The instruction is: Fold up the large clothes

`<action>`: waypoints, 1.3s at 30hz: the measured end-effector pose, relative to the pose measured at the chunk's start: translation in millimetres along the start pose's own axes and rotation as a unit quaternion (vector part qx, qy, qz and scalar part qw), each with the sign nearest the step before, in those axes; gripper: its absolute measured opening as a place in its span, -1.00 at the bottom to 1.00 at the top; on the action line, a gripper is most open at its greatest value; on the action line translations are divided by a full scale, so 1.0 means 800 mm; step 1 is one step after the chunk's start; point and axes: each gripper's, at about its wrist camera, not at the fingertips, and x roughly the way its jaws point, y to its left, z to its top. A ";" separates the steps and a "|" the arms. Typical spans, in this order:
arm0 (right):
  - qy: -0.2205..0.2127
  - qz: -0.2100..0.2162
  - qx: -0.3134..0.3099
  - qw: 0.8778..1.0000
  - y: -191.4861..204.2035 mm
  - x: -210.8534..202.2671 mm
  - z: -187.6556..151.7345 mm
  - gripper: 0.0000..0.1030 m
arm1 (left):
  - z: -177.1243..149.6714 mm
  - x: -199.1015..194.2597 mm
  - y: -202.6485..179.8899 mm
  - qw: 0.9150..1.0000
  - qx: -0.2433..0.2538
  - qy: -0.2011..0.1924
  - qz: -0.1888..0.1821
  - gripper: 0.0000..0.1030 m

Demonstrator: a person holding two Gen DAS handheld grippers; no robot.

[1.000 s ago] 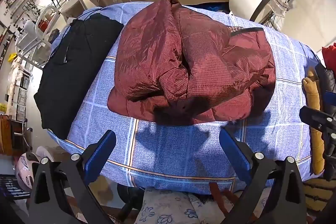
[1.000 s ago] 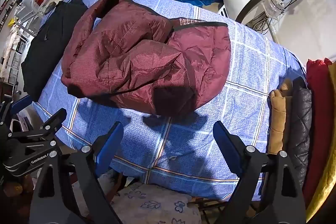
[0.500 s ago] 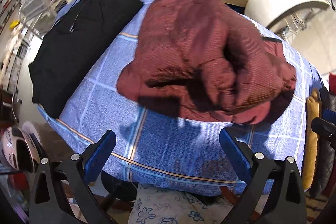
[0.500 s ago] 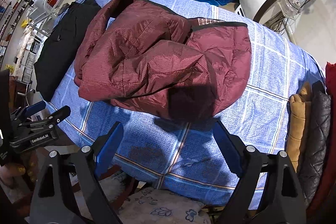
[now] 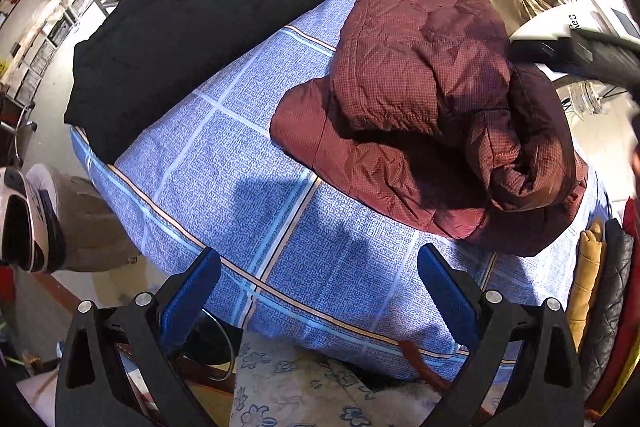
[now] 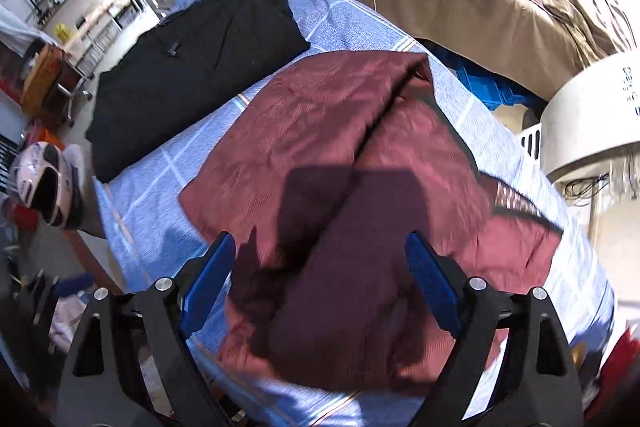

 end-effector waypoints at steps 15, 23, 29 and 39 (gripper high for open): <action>0.051 0.056 -0.132 0.988 0.048 0.049 0.022 -0.77 | -0.032 -0.005 0.054 0.994 -0.106 -0.016 0.014 0.87; 0.129 0.122 -0.182 0.967 0.081 0.002 -0.133 -0.81 | -0.047 -0.024 0.068 0.991 -0.125 -0.035 0.028 0.87; 0.199 0.130 -0.233 0.943 0.109 0.024 -0.245 -0.81 | -0.069 -0.011 0.077 0.989 -0.148 -0.017 0.023 0.87; 0.148 0.134 -0.265 0.943 0.126 -0.012 -0.244 0.27 | -0.053 -0.044 0.054 0.990 -0.129 -0.064 0.003 0.87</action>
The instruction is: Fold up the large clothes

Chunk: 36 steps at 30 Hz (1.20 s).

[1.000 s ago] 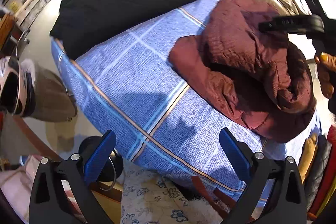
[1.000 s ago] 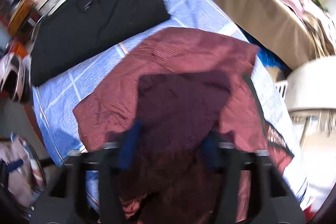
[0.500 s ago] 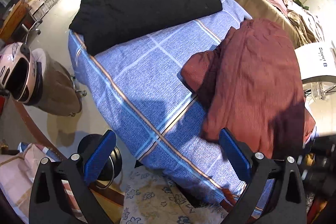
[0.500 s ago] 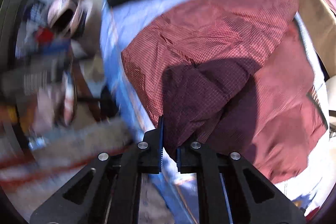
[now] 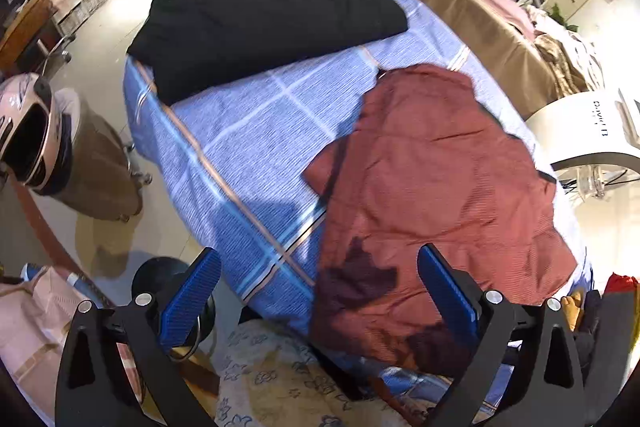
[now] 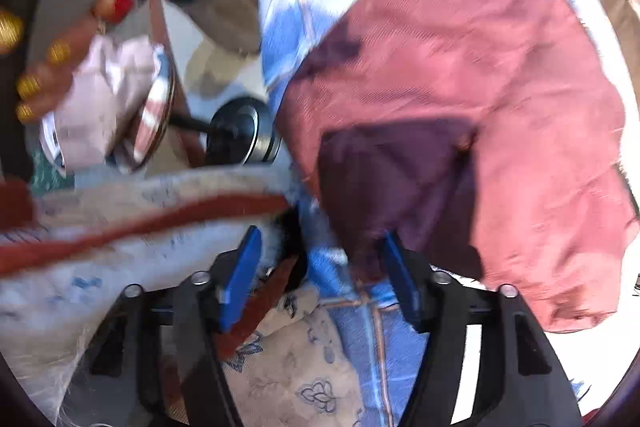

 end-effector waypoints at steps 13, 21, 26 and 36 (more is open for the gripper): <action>-0.140 -0.072 0.190 0.969 -0.127 -0.129 0.002 0.50 | 0.007 -0.024 -0.061 0.996 0.054 -0.056 0.041 0.88; -0.149 -0.087 0.182 0.968 -0.089 -0.118 0.002 0.53 | -0.026 -0.033 -0.075 0.994 0.071 -0.058 0.058 0.87; -0.159 -0.092 0.175 0.967 -0.080 -0.120 0.000 0.53 | -0.032 -0.039 -0.075 0.992 0.084 -0.062 0.077 0.88; -0.163 -0.105 0.175 0.965 -0.065 -0.127 0.016 0.54 | -0.020 -0.023 -0.041 0.994 0.075 -0.049 0.066 0.88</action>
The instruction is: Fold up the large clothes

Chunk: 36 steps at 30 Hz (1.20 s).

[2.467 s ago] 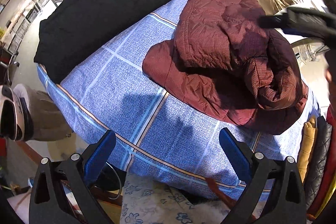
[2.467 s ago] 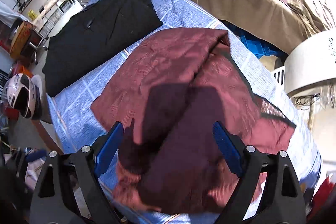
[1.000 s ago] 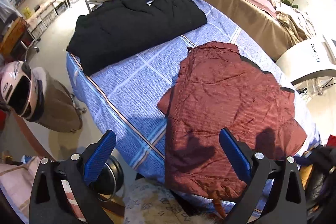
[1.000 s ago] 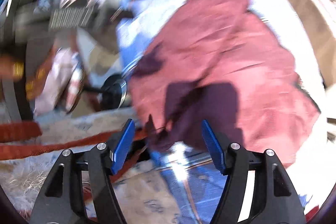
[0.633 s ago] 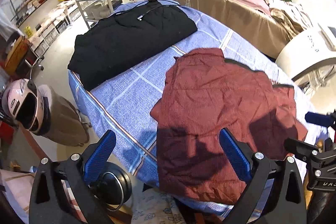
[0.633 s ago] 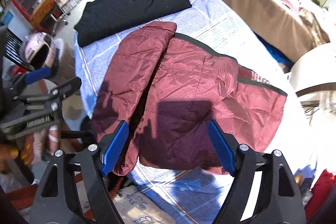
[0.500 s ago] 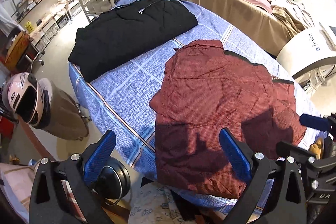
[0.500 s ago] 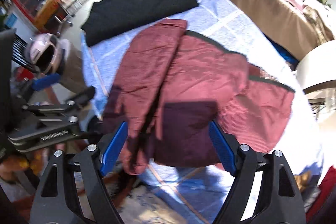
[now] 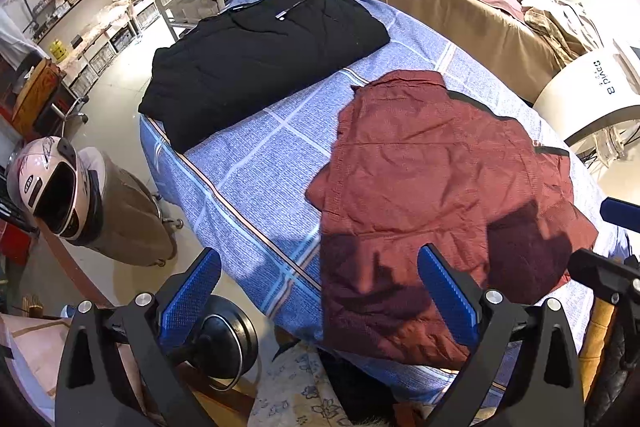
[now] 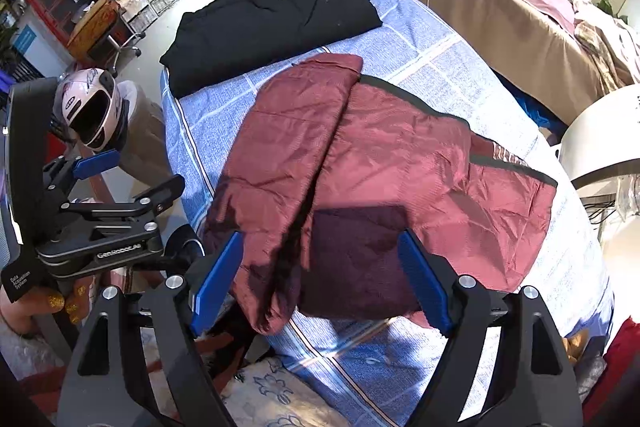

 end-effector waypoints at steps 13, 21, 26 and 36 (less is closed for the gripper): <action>0.024 -0.051 0.024 0.998 0.091 0.052 0.079 0.55 | 0.055 0.032 0.081 1.000 0.022 -0.003 0.003 0.87; 0.069 -0.098 0.097 0.988 -0.010 0.037 0.043 0.55 | 0.018 0.069 0.058 0.991 0.055 0.066 -0.106 0.88; 0.047 -0.099 0.068 0.992 -0.089 0.060 0.080 0.56 | 0.001 0.117 0.088 0.981 -0.004 0.091 -0.174 0.87; 0.138 -0.017 -0.015 0.990 -0.129 0.222 0.179 0.47 | 0.003 0.093 0.078 0.978 -0.064 0.074 -0.186 0.84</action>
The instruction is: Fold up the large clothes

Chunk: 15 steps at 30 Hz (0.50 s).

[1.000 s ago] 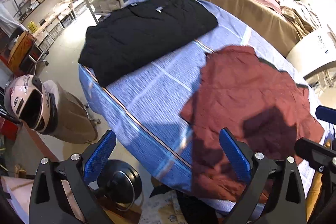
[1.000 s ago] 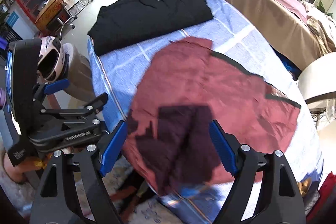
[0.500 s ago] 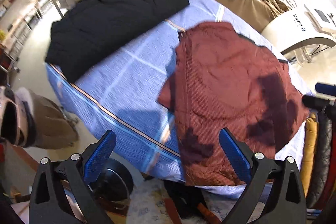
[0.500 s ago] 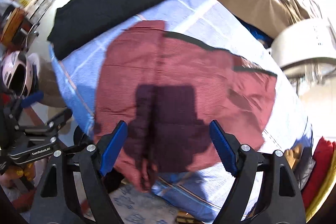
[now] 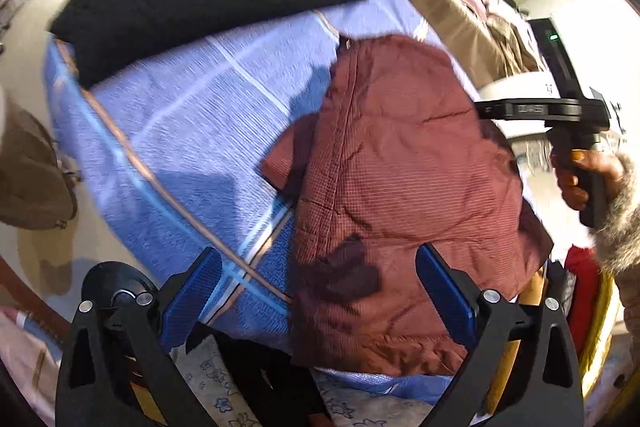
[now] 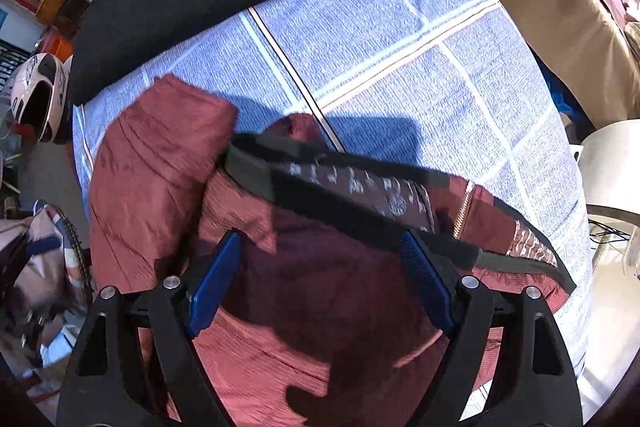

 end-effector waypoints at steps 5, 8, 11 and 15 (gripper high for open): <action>-0.194 0.022 -0.013 0.981 0.099 -0.139 -0.019 0.52 | -0.004 -0.101 0.004 0.985 -0.089 -0.109 0.104 0.87; -0.216 0.101 0.079 0.968 0.169 -0.169 -0.044 0.56 | 0.020 -0.146 -0.006 0.964 -0.170 -0.166 0.117 0.87; -0.254 0.104 0.175 0.945 0.219 -0.191 -0.080 0.56 | 0.029 -0.170 -0.011 0.930 -0.246 -0.199 0.186 0.86; -0.279 0.088 0.191 0.937 0.254 -0.208 -0.097 0.54 | 0.010 -0.188 0.012 0.904 -0.304 -0.235 0.186 0.87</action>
